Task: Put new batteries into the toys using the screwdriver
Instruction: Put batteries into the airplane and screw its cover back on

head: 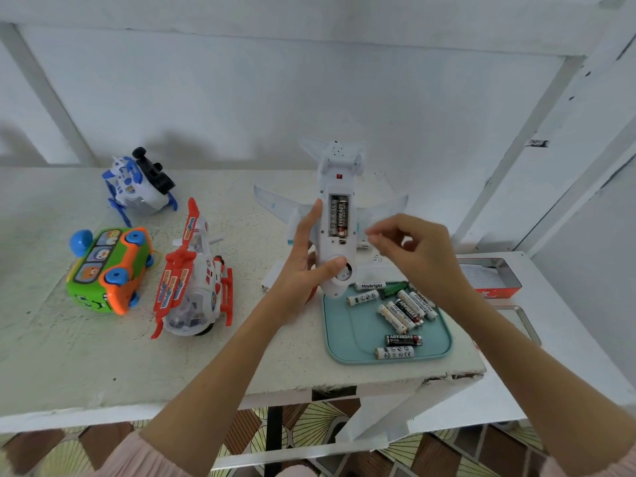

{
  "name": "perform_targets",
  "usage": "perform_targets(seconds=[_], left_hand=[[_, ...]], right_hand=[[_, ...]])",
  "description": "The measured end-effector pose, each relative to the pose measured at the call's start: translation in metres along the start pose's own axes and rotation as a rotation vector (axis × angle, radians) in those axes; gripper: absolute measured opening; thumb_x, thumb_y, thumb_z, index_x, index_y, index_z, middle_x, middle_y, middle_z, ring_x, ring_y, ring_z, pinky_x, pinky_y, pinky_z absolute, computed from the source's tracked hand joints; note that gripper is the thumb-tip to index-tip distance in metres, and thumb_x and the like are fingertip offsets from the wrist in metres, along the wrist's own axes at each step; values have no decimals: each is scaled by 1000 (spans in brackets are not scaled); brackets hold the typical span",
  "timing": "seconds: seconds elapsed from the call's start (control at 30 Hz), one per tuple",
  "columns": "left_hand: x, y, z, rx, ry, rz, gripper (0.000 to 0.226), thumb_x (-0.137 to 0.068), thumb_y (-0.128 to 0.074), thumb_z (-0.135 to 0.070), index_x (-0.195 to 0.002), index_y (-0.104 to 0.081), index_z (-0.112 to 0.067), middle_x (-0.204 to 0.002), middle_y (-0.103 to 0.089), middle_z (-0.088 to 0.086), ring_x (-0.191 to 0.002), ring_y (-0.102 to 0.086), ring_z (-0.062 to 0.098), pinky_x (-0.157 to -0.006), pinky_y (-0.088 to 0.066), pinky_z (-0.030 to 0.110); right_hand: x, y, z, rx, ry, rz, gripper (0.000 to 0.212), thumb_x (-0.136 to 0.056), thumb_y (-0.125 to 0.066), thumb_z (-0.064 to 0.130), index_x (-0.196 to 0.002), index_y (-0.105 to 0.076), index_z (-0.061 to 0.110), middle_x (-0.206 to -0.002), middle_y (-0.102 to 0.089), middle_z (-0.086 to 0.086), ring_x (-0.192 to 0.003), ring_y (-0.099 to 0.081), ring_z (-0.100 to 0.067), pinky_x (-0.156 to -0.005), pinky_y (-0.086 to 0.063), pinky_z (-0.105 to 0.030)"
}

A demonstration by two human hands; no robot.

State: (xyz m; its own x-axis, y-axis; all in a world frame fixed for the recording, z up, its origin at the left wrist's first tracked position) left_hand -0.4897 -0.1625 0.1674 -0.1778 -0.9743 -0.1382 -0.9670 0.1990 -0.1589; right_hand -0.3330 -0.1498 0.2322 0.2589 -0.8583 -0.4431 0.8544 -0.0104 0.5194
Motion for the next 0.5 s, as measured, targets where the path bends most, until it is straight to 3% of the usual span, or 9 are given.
perform_targets(seconds=[0.17,0.33,0.5], left_hand=[[0,0,-1,-5,-8,-20,77,-87,-59,-3,-131,-23,-55,-138,-42,-9,-115,-54,17,-89,-50,24],[2,-2,-3,-14,-8,-15,76,-89,-57,0,-133,-22,-51,-145,-39,-4,-112,-56,13,-86,-49,21],[2,-1,-3,-20,-2,-15,78,-89,-57,0,-137,-19,-48,-146,-38,-4,-114,-56,14,-86,-49,21]], right_hand=[[31,-19,-44,225,-61,201,7,-77,-71,6,-76,-70,12,-72,-59,9,-67,-50,-5,-64,-39,-15],[44,-43,-64,372,-14,359,23,-73,-73,7,-95,-70,12,-94,-63,3,-88,-43,-9,-74,-38,-26],[43,-53,-63,405,19,433,33,-73,-75,12,-105,-68,10,-95,-58,-2,-89,-38,-12,-75,-28,-22]])
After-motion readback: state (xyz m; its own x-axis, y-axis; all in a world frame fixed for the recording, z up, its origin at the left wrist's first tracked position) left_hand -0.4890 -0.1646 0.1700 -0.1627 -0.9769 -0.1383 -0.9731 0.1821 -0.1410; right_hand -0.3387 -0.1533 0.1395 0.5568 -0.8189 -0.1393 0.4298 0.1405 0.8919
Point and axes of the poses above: each hand's wrist, its own x-axis away from the middle knuckle, its own y-axis out of the back of the hand, z = x × y, the point moved 5 cm from there along -x, towards the middle knuckle
